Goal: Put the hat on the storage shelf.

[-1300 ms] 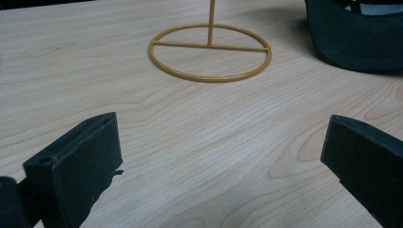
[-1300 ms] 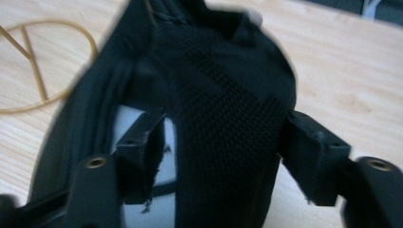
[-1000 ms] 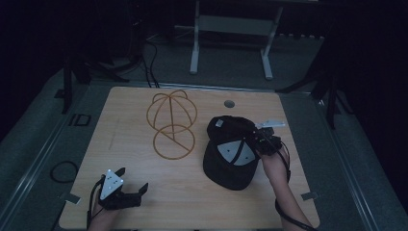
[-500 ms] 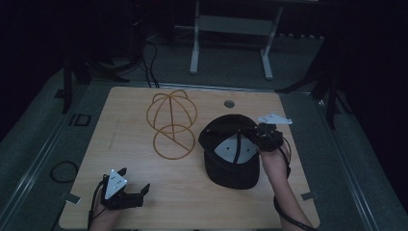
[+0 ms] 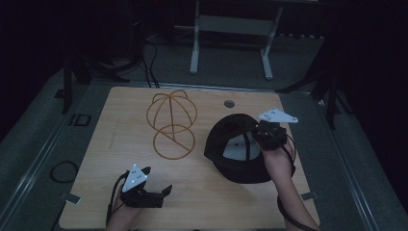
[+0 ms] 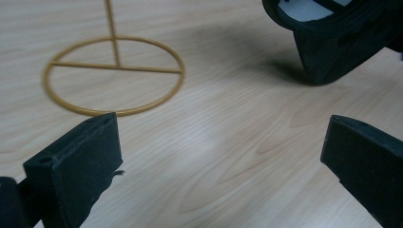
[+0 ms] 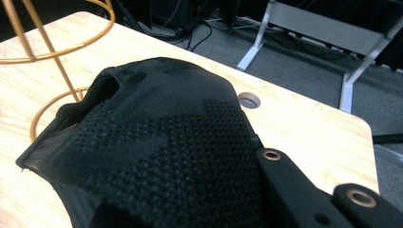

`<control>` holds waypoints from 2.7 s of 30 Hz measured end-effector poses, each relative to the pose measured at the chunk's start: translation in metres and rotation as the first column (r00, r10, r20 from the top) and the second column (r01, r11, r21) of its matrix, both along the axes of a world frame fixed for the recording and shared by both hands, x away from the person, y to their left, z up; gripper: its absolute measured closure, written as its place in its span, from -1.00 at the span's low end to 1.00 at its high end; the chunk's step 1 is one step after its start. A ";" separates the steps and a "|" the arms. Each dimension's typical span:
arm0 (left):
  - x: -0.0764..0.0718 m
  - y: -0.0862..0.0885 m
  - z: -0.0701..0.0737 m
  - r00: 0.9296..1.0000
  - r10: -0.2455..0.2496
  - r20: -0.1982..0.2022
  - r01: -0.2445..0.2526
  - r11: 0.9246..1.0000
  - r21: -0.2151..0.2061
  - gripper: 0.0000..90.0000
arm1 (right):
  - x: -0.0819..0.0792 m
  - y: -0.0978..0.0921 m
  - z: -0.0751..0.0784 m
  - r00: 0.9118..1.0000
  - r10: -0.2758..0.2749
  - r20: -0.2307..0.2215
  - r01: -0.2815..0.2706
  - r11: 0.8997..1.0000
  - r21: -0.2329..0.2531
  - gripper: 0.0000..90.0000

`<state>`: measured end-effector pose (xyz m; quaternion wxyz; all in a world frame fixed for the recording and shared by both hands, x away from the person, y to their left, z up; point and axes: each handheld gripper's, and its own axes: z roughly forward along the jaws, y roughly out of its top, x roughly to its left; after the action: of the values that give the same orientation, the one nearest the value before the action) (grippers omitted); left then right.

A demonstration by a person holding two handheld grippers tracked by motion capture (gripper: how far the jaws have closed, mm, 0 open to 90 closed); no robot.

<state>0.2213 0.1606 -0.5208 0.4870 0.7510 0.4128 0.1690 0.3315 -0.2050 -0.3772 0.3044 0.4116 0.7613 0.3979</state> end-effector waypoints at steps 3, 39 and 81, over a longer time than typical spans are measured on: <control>0.004 -0.009 0.006 1.000 -0.005 0.003 0.005 1.000 0.002 -0.99 | -0.005 0.003 0.004 1.000 0.017 0.008 -0.017 1.000 0.001 0.97; 0.047 -0.082 0.064 0.980 -0.101 0.170 0.085 0.991 0.100 -0.47 | -0.050 0.035 0.008 0.963 0.266 0.046 -0.266 0.964 0.002 0.97; 0.037 -0.095 0.128 0.938 -0.075 0.340 0.034 0.992 0.125 0.99 | -0.102 -0.020 -0.049 0.868 0.490 -0.087 -0.473 0.866 0.162 -0.14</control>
<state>0.2580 0.0654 -0.3929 0.5112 0.7484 0.2898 0.3077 0.2297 -0.2246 -0.4267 0.1185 0.2524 0.8287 0.4854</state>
